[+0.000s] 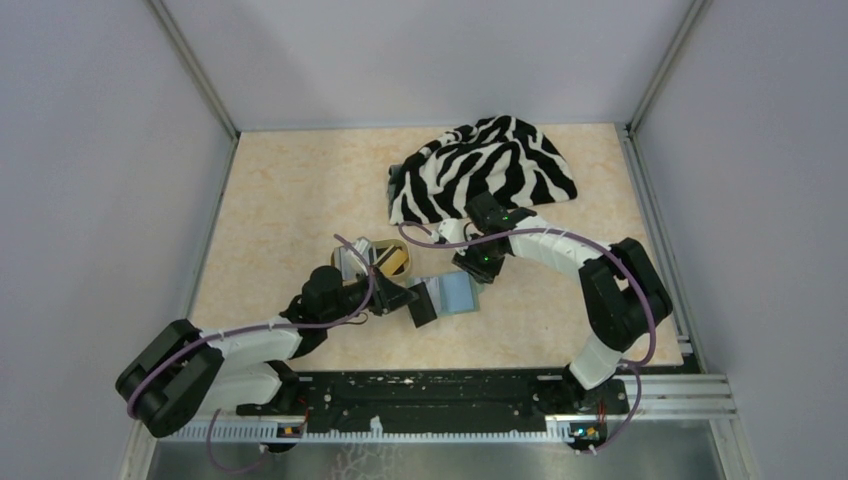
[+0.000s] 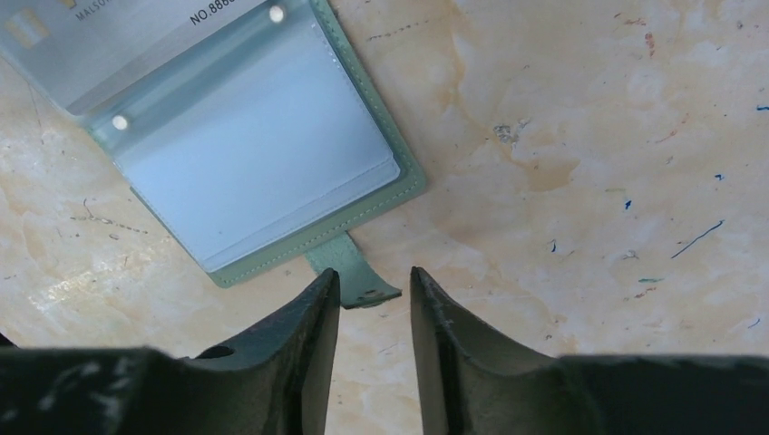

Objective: Put the credit cards into the card holder
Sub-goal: Insert the credit card into the card holder.

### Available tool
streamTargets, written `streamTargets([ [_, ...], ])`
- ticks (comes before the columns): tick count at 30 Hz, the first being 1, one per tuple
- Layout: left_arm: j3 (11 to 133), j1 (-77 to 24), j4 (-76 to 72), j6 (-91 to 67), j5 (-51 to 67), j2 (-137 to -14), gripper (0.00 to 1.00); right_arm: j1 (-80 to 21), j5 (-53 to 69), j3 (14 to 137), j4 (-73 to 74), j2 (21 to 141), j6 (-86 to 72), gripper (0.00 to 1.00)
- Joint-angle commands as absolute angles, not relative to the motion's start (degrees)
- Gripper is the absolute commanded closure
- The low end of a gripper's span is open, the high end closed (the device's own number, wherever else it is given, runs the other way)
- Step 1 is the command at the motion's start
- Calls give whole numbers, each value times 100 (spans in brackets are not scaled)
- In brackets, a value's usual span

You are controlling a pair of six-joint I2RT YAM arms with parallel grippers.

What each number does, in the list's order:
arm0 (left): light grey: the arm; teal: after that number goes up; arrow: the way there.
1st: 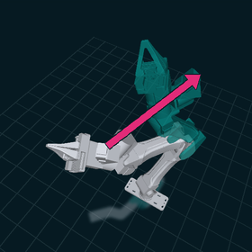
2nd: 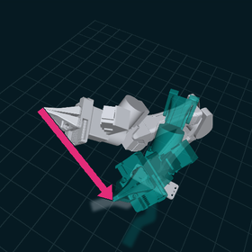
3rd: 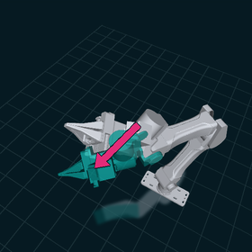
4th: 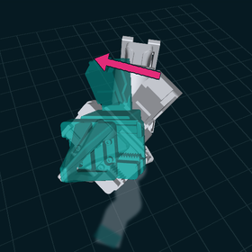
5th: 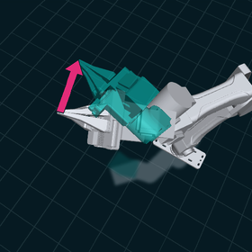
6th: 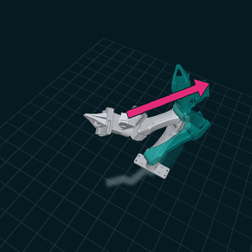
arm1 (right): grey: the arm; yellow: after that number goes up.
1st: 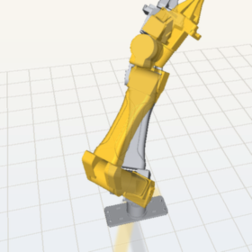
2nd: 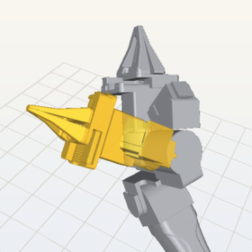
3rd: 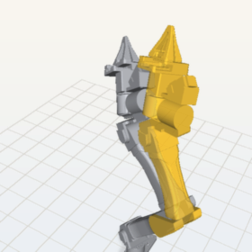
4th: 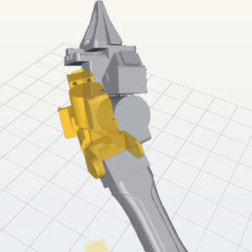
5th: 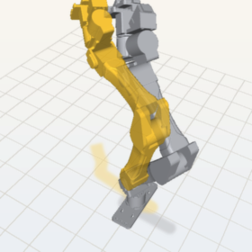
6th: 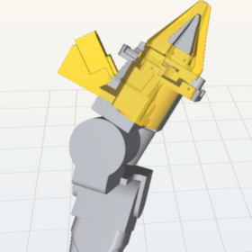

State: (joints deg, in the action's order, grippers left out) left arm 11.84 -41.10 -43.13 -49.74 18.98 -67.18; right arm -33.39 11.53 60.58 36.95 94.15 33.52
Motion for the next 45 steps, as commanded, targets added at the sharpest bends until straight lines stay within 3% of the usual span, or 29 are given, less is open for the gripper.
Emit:
streamTargets([
  [1, 1386, -4096, -4638, -5035, 2062, -6835, 100, -3410, 998, 6376, 3810, 9428, 3402, 74],
  [11, 1561, -4103, -5086, -5461, 2175, -7487, 100, -3410, 500, 6373, 3760, 9356, 3434, 97],
  [26, 1907, -4515, -5594, -5935, 1346, -8440, 100, -3256, -387, 6253, 3373, 9261, 3426, 100],
  [30, 1918, -4714, -5784, -6010, 746, -8607, 100, -3166, -355, 6257, 3251, 9169, 3340, 96],
  [33, 1936, -4857, -5963, -6076, 281, -8775, 100, -3060, -246, 6283, 3162, 9064, 3232, 75],
  [36, 2008, -5010, -6120, -6112, -171, -8959, 100, -2922, 169, 6361, 3108, 8923, 3087, 64],
  [45, 2118, -5431, -6225, -6328, -1362, -9405, 100, -2637, 2075, 6383, 2840, 8535, 2615, 61],
])
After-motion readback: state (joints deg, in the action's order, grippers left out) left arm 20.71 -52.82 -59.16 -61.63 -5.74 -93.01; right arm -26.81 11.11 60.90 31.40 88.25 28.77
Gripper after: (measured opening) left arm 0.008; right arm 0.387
